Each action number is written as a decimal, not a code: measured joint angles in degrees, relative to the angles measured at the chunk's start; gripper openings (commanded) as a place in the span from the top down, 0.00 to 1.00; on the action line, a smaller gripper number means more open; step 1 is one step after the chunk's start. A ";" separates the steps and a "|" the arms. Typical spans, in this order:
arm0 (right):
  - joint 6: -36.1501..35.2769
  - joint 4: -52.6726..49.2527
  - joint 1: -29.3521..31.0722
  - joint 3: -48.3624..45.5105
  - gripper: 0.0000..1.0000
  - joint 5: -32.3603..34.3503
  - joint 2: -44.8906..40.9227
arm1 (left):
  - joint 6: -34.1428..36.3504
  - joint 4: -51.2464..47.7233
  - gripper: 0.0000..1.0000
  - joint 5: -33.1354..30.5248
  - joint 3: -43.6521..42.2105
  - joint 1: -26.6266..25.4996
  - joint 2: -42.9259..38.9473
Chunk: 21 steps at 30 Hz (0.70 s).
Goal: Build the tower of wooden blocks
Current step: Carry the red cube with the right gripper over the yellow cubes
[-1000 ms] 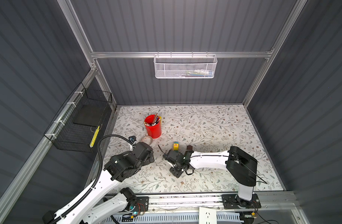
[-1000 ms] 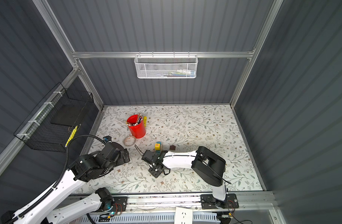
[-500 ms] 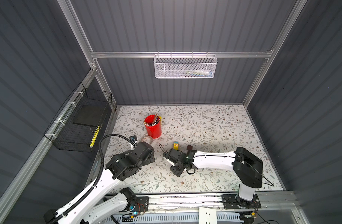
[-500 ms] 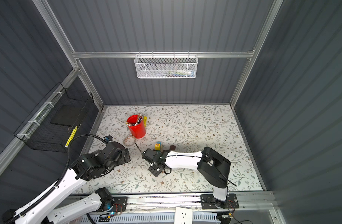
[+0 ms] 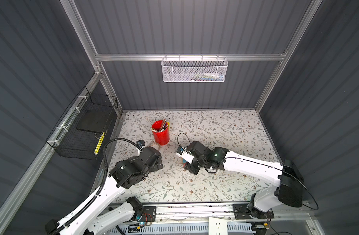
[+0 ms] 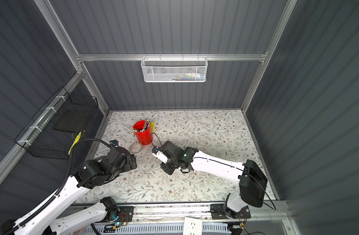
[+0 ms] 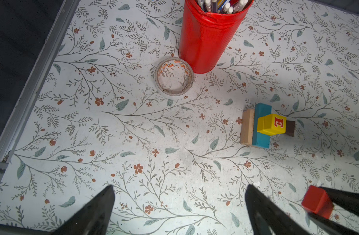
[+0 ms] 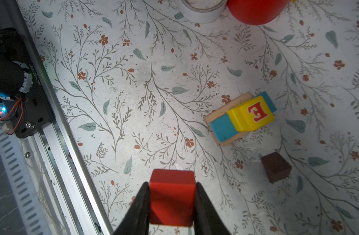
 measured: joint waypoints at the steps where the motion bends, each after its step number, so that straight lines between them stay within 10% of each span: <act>1: -1.55 -0.94 -0.92 0.68 0.83 -1.09 0.00 | 0.26 0.02 0.00 0.09 0.02 0.00 0.11; 21: -30.95 -18.88 -9.64 24.61 0.84 -7.39 17.99 | 1.88 9.75 0.01 1.81 -6.10 0.00 4.07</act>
